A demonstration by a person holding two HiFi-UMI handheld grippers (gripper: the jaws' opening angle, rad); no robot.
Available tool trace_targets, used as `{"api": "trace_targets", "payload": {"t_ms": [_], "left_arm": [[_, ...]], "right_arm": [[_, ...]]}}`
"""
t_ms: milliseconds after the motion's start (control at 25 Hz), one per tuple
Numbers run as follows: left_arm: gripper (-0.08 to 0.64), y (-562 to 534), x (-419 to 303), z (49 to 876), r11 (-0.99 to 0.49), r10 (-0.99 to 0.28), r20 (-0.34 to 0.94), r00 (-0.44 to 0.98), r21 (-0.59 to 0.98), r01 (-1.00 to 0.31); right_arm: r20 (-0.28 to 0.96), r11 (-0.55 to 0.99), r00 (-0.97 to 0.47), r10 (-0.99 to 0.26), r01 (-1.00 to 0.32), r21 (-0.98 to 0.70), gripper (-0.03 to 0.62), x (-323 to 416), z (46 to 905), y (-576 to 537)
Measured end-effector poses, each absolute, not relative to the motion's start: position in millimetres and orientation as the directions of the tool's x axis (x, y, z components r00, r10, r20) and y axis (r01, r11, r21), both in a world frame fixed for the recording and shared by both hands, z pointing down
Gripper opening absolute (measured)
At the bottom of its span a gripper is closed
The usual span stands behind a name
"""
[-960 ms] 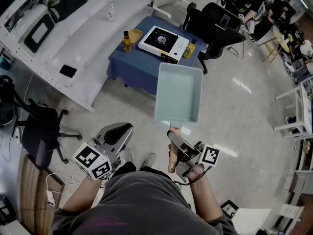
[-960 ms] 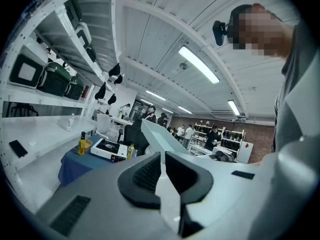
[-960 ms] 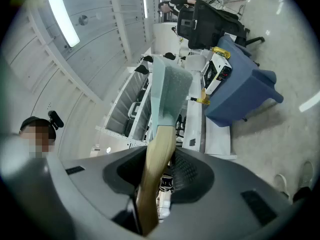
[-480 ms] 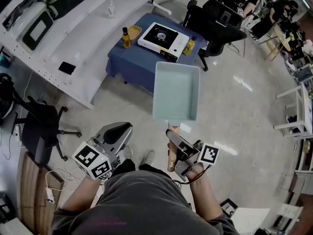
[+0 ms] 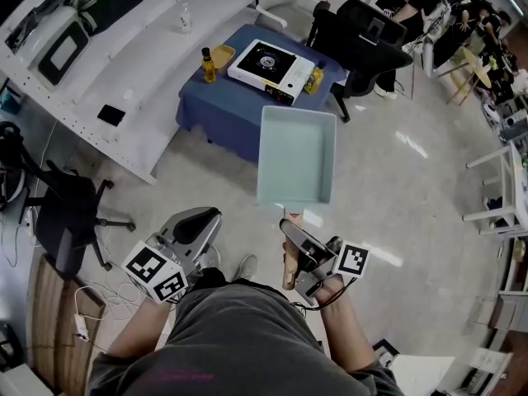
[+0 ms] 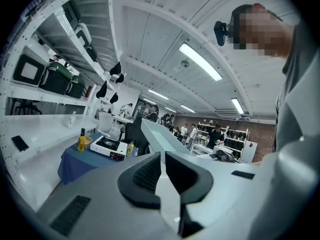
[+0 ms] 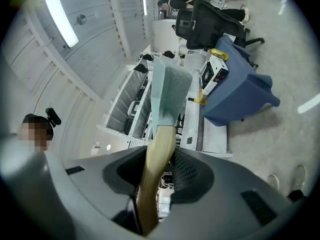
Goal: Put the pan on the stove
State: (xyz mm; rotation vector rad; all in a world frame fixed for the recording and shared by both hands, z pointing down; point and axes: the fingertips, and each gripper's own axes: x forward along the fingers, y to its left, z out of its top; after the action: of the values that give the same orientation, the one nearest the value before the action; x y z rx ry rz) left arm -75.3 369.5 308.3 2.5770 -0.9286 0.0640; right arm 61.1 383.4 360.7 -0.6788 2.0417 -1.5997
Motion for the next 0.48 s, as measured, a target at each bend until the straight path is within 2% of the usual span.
{"api": "trace_targets", "payload": {"t_ms": [480], "left_arm": [[0.029, 351.5, -52.2, 304.3, -0.703, -0.614, 0.163, 0.773, 0.334, -0.628]], "right_arm": [[-0.051, 0.204, -0.773, -0.632, -0.102, -0.974, 0.141, 87.4, 364.1, 368.7]]}}
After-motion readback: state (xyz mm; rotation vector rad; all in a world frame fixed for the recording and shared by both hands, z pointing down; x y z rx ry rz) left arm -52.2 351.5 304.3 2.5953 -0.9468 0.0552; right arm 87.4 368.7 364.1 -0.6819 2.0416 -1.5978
